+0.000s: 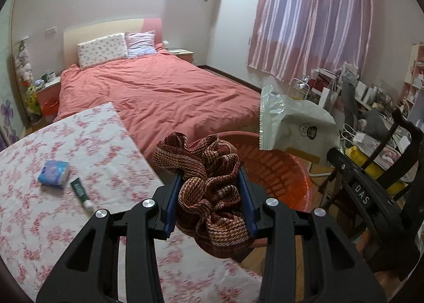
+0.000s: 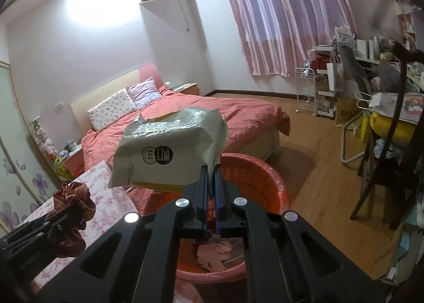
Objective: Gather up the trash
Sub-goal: 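Carry the brown plaid cloth and white wipes packet into the orange basket and release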
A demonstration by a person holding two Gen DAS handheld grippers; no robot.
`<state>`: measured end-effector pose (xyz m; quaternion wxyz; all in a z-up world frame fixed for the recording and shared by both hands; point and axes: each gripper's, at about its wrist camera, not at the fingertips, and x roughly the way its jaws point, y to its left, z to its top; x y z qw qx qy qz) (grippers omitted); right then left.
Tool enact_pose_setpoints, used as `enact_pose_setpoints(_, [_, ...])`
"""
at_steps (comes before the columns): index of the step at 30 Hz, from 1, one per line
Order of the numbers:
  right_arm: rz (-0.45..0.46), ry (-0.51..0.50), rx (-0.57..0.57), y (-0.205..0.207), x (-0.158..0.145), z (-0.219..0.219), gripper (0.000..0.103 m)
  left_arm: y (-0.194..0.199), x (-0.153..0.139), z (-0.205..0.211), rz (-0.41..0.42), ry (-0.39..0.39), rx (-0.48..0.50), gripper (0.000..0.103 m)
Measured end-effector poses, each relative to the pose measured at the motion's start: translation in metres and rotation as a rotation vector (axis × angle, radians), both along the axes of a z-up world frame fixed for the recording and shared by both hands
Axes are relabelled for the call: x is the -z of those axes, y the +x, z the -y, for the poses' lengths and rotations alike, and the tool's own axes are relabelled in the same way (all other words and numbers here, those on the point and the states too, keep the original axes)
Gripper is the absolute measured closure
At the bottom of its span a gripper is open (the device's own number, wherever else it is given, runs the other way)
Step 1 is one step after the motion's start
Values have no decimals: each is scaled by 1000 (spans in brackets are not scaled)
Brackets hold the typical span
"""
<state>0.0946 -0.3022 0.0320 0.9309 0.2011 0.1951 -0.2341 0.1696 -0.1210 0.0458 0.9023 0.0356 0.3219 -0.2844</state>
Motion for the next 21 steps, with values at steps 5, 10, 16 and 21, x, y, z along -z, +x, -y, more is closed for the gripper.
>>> enact_pose_setpoints(5, [6,1,23,-4,2,12,98,1,1,19,3,1,27,63])
enact_pose_setpoints(10, [-8,13,33,-3,9,18,97,1,5,32,-2,8,46,62])
enact_pose_setpoints(16, [-17,23,41,-1,14,24,97,3,11,46,-17,13,60,62])
enact_pose_setpoints(21, [-20,38,43,1,18,31,97,6,19,56,-34,18,70,62])
